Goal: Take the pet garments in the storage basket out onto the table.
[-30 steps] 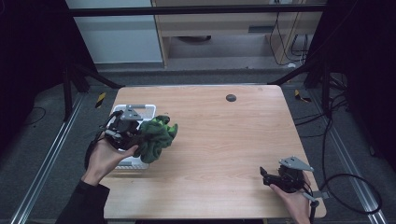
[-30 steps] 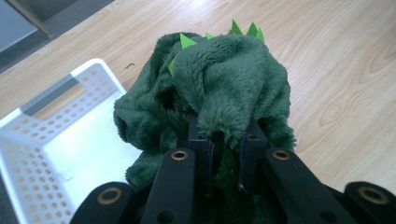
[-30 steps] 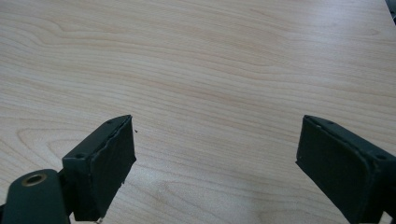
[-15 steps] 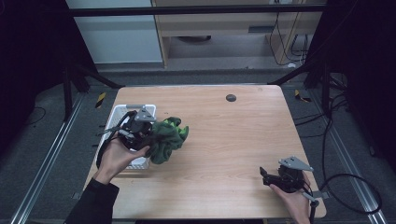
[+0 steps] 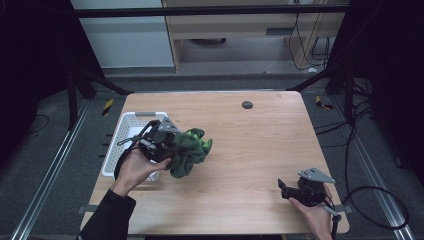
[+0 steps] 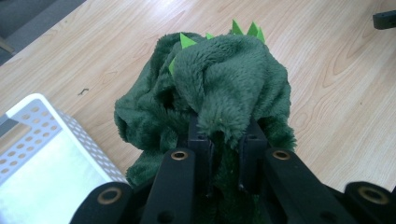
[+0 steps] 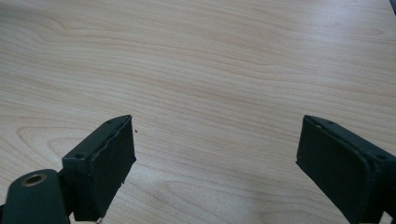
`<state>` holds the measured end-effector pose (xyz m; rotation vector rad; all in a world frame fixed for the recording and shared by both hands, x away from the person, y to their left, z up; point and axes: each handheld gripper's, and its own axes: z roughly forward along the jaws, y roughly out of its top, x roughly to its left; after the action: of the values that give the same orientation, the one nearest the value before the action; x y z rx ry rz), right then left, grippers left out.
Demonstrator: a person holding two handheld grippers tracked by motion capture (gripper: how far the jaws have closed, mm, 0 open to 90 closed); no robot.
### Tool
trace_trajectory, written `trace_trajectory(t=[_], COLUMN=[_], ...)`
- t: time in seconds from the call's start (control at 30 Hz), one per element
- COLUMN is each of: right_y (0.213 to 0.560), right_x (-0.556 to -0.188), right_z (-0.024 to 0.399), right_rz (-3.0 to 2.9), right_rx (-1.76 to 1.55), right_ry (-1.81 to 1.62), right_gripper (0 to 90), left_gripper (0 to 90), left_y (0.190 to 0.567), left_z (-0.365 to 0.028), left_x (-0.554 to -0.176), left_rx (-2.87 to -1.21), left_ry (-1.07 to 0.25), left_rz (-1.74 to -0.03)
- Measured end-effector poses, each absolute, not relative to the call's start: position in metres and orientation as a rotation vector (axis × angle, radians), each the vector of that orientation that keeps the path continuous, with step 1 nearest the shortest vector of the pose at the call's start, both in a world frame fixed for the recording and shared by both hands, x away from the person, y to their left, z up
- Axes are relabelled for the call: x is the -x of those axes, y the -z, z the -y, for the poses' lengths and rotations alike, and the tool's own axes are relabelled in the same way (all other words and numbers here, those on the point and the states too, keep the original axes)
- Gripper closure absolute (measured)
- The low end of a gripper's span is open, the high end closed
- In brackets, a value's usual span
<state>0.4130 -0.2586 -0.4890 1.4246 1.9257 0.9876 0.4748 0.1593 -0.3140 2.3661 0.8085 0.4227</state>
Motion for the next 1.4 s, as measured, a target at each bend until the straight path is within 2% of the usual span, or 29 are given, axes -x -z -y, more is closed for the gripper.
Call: trace_trajectory(t=[1.4], right_y=[0.488], right_x=[-0.412], right_z=[0.26], right_rz=[-1.901], right_rx=[-1.401], right_ry=[-1.0], right_gripper=[11.1], left_gripper=[79.0], left_y=[0.36], left_z=[-0.089], left_x=[-0.485], left_rx=[-2.531], left_ry=[-0.287], left_rz=[-0.621])
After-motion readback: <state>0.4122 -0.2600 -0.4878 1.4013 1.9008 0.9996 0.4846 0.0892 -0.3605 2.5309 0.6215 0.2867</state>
